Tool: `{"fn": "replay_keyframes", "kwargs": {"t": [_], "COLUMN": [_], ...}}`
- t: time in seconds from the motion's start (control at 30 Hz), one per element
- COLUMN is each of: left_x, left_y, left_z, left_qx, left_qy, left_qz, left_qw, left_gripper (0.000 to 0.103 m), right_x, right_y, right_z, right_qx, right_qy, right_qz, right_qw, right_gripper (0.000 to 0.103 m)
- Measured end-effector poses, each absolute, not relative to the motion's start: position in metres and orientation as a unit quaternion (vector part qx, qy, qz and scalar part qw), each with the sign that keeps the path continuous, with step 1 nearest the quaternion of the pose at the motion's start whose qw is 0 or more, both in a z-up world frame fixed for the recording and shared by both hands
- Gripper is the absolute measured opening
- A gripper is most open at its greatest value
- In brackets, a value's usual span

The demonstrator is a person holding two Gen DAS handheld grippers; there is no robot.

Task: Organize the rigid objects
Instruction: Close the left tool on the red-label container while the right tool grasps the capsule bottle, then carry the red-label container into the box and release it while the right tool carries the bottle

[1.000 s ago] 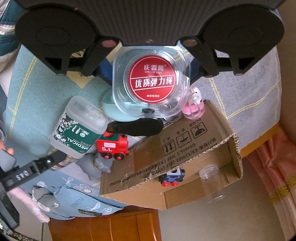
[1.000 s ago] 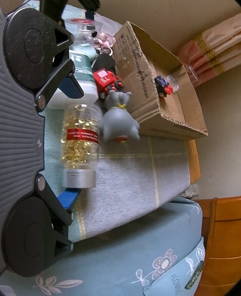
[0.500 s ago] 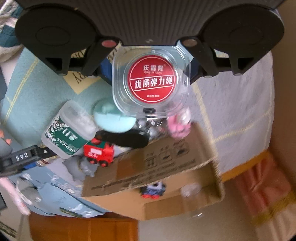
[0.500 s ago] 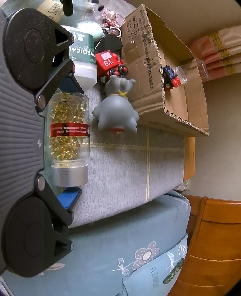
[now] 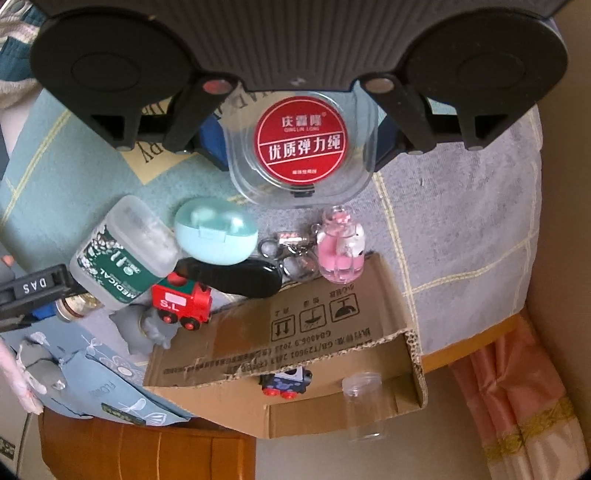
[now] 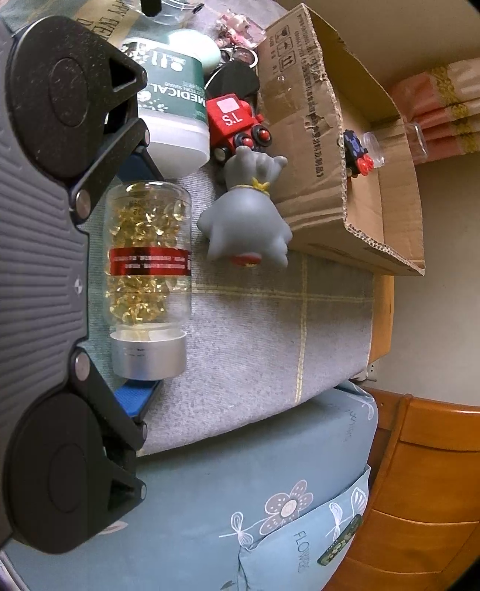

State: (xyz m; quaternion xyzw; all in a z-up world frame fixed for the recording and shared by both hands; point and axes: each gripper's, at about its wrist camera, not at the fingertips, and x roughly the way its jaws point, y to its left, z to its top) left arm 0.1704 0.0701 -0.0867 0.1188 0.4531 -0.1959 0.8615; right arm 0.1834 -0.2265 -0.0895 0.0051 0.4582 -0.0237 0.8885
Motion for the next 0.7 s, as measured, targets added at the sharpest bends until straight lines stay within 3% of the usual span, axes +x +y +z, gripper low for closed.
{"fn": "replay_keyframes", "kwargs": {"t": [0.53, 0.7], "left_x": [0.1693, 0.1715], "left_y": [0.0723, 0.0734], "left_z": [-0.0857, -0.0874], "left_qx": [0.1, 0.093], "left_qy": [0.451, 0.46], "left_qz": [-0.186, -0.178], "left_qw": [0.867, 0.865], "left_gripper": [0.078, 0.074], "right_x": [0.1817, 0.1801], "right_y": [-0.2182, -0.217], "right_z": [-0.0865, -0.0864], "right_qx": [-0.013, -0.016], "right_qy": [0.469, 0.47], "right_qz": [-0.04, -0.032], "right_qw": [0.882, 0.882], "right_gripper": [0.103, 0.096]}}
